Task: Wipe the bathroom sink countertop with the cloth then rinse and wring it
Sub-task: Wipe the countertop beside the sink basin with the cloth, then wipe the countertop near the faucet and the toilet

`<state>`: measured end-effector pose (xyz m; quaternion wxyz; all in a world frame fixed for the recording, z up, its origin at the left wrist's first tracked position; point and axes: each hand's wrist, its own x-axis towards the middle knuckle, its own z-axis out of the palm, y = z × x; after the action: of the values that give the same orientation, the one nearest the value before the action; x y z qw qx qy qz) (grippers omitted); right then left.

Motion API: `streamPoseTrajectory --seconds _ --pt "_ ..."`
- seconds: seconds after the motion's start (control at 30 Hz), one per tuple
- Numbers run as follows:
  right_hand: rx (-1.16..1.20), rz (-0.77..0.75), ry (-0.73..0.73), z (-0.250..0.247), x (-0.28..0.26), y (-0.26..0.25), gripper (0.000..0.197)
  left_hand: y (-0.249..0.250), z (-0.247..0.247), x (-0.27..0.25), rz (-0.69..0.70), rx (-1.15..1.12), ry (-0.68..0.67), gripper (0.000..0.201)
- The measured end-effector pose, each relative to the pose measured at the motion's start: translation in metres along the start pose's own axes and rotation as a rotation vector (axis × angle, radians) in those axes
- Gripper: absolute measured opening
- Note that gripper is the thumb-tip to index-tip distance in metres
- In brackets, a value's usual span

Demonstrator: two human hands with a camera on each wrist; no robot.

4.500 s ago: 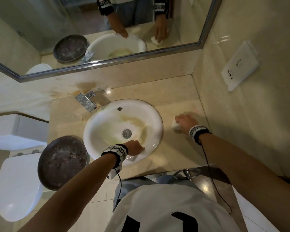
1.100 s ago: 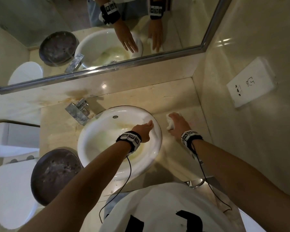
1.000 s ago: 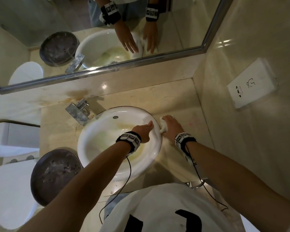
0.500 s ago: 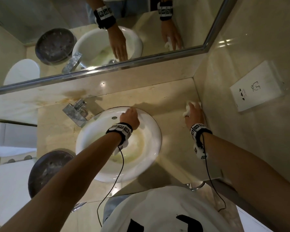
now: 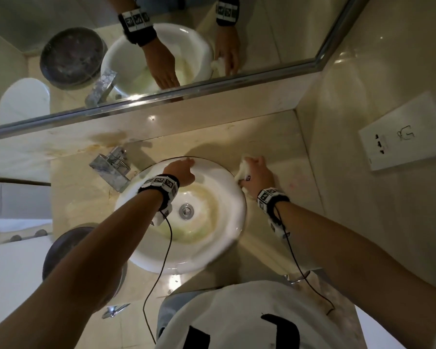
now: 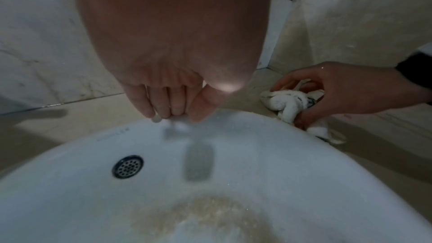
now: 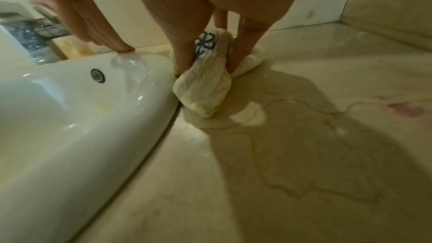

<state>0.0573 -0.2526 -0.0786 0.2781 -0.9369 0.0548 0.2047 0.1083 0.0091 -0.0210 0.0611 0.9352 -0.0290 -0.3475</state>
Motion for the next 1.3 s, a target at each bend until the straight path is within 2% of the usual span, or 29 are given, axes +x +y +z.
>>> streamPoseTrajectory --seconds 0.1,0.4,0.67,0.77,0.9,1.0,1.1,1.3 --pt "0.003 0.017 0.041 0.003 0.009 -0.012 0.072 -0.010 -0.003 0.002 0.029 -0.014 -0.033 0.068" --pt "-0.066 -0.062 0.050 0.004 0.040 -0.036 0.071 -0.030 -0.001 0.006 0.089 -0.130 -0.116 0.076" --pt "-0.092 -0.150 0.006 0.011 0.076 -0.085 0.069 -0.037 0.002 0.006 0.137 -0.163 -0.150 0.082" --pt "0.010 -0.168 -0.018 0.000 0.081 -0.097 0.071 -0.035 0.005 -0.001 0.141 -0.198 -0.132 0.082" --pt "0.153 -0.184 0.103 -0.010 0.054 -0.090 0.065 -0.040 0.018 -0.017 0.023 -0.304 0.049 0.071" --pt "0.079 -0.190 0.070 -0.005 0.021 -0.076 0.066 -0.057 0.033 -0.034 -0.068 -0.327 0.130 0.069" --pt "-0.021 -0.216 0.011 0.008 -0.006 -0.060 0.067 -0.078 0.047 -0.053 -0.114 -0.309 0.124 0.070" --pt "0.003 -0.031 0.085 0.038 -0.018 -0.060 0.065 -0.114 0.065 -0.082 -0.161 -0.292 0.095 0.071"
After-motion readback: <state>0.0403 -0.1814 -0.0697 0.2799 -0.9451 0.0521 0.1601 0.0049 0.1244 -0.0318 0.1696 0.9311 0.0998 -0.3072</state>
